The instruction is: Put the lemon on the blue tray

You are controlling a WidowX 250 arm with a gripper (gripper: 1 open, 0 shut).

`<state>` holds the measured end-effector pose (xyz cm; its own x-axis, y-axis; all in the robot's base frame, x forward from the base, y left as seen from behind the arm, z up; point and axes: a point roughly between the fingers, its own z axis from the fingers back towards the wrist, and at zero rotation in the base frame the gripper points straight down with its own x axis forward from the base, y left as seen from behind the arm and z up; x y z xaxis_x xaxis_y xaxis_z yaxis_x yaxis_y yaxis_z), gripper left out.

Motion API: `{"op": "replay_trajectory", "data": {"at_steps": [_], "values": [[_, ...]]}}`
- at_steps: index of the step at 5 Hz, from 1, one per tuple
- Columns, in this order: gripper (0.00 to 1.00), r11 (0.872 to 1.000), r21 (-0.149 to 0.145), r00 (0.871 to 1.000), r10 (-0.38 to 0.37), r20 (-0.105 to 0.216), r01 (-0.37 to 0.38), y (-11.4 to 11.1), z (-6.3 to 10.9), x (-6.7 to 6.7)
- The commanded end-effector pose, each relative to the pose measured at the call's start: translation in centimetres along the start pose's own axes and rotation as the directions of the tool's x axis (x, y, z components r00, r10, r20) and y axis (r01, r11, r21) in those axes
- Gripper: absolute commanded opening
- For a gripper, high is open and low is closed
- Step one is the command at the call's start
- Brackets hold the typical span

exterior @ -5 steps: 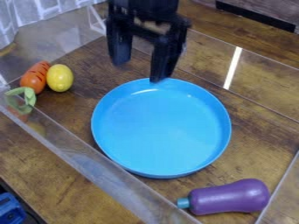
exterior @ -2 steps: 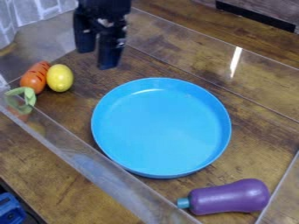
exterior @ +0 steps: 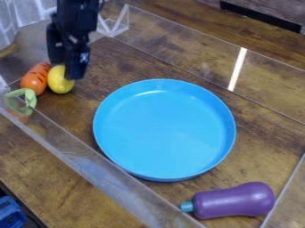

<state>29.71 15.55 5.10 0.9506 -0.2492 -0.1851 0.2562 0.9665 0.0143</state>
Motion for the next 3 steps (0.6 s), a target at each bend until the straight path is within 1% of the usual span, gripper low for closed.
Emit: {"op": "replay_trajectory", "data": {"at_steps": [1,2,3], "values": [[1.0,0.998,0.058,0.998,0.001,0.056,-0.004,2.2,0.6,1.0],[1.0,0.997,0.077,0.998,-0.03,0.06,0.026,3.1,-0.7,1.6],[0.0,0.998,0.054,0.998,0.03,0.064,-0.033,4.0,-1.2,1.5]]}}
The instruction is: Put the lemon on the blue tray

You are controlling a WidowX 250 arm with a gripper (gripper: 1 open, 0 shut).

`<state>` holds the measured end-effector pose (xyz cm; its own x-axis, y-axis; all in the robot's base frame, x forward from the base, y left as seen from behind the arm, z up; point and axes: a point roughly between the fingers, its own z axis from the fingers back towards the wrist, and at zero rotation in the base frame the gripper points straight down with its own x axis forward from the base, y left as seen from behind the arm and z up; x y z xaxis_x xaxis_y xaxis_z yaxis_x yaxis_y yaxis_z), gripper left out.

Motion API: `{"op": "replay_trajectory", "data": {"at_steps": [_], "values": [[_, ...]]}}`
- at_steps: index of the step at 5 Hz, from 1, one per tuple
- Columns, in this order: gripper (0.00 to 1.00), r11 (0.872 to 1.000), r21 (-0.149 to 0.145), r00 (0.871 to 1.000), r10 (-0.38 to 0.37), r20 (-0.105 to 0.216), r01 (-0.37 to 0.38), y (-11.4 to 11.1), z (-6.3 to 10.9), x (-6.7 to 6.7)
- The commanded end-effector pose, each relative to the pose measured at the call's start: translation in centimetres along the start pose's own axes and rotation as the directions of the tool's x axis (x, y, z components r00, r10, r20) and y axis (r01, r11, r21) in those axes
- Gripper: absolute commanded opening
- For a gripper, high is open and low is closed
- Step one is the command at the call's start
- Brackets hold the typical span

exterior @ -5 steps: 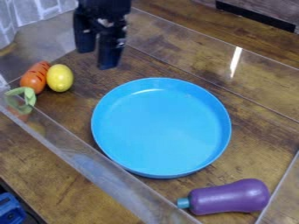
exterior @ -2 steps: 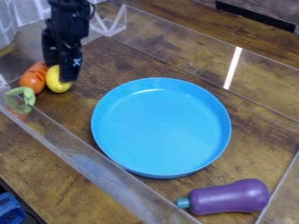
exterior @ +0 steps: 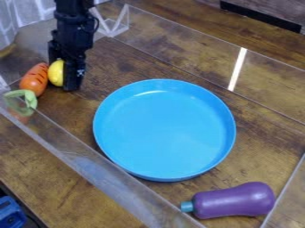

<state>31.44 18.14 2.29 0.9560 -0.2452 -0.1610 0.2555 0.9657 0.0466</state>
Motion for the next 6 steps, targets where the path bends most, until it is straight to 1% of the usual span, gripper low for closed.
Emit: {"op": "replay_trajectory", "data": {"at_steps": [1,3,4,6], "values": [[0.0,0.996,0.002,0.995,0.091,0.036,-0.091,1.7,1.0,-0.1],[0.0,1.0,-0.016,0.999,0.013,0.048,-0.012,1.8,0.5,0.3],[0.0,0.999,-0.02,0.998,-0.027,0.056,0.028,1.5,0.3,0.6],[0.0,0.998,-0.034,0.996,-0.05,0.07,0.052,0.9,-0.1,0.1]]}}
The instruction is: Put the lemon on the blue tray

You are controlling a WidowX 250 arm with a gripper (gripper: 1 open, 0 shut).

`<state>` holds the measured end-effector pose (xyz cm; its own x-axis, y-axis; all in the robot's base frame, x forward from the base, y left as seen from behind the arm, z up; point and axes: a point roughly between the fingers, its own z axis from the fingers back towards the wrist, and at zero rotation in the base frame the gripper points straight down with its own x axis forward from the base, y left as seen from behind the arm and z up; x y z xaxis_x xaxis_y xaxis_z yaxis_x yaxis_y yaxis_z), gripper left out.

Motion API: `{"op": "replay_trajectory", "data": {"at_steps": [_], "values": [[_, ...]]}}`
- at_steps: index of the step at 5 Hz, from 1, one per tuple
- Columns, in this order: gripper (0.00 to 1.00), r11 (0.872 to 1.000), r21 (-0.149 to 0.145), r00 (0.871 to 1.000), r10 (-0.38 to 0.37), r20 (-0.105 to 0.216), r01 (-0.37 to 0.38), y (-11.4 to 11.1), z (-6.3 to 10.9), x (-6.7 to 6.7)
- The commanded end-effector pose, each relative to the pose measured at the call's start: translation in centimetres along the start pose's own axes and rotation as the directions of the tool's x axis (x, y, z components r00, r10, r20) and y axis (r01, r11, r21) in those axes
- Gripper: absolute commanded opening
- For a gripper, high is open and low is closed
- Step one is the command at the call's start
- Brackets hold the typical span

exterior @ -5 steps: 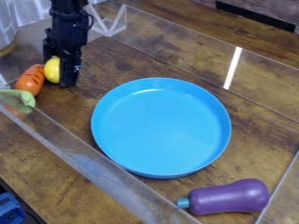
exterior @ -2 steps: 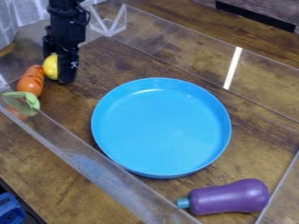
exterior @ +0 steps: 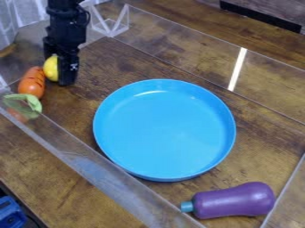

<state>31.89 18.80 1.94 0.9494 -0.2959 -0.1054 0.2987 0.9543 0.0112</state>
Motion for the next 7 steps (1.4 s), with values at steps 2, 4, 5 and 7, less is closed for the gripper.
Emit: {"op": "replay_trajectory", "data": {"at_steps": [2,4,5,7], "values": [[0.0,0.996,-0.03,0.996,0.084,0.014,-0.083,0.1,0.1,0.1],[0.0,0.981,-0.051,0.982,0.189,0.014,-0.188,-0.2,0.5,-1.2],[0.0,0.969,-0.061,0.971,0.239,0.012,-0.238,-0.2,0.7,-1.9],[0.0,0.962,-0.047,0.962,0.271,0.026,-0.27,-1.6,2.4,-1.8]]}}
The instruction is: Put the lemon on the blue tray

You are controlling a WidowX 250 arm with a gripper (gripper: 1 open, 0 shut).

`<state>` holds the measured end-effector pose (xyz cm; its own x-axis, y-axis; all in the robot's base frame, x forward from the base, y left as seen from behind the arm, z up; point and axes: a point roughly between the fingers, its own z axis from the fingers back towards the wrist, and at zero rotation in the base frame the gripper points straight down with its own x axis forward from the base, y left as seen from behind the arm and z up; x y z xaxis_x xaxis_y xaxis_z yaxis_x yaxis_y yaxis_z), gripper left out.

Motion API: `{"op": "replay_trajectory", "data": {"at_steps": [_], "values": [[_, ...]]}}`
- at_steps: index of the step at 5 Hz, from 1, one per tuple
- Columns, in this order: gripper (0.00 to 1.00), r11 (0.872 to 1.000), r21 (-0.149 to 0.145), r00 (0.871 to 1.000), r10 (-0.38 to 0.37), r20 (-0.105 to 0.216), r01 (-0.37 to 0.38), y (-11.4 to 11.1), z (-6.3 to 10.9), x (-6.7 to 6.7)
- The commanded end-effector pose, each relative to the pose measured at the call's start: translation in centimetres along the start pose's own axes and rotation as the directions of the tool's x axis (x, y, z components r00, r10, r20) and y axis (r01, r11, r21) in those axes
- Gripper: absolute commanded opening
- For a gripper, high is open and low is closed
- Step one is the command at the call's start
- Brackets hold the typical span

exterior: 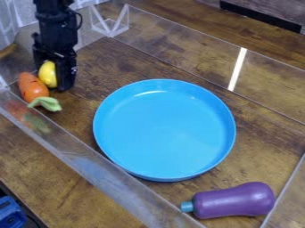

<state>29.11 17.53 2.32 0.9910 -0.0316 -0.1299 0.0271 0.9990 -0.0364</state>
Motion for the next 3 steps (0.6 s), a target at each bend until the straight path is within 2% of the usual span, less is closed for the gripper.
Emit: {"op": "replay_trajectory", "data": {"at_steps": [1,2,3], "values": [[0.0,0.999,0.037,0.998,0.028,0.052,-0.03,-0.7,3.0,0.3],[0.0,0.997,0.045,0.997,0.06,0.057,-0.062,-1.1,4.5,1.2],[0.0,0.994,0.051,0.995,0.089,0.047,-0.092,-1.1,4.8,2.0]]}}
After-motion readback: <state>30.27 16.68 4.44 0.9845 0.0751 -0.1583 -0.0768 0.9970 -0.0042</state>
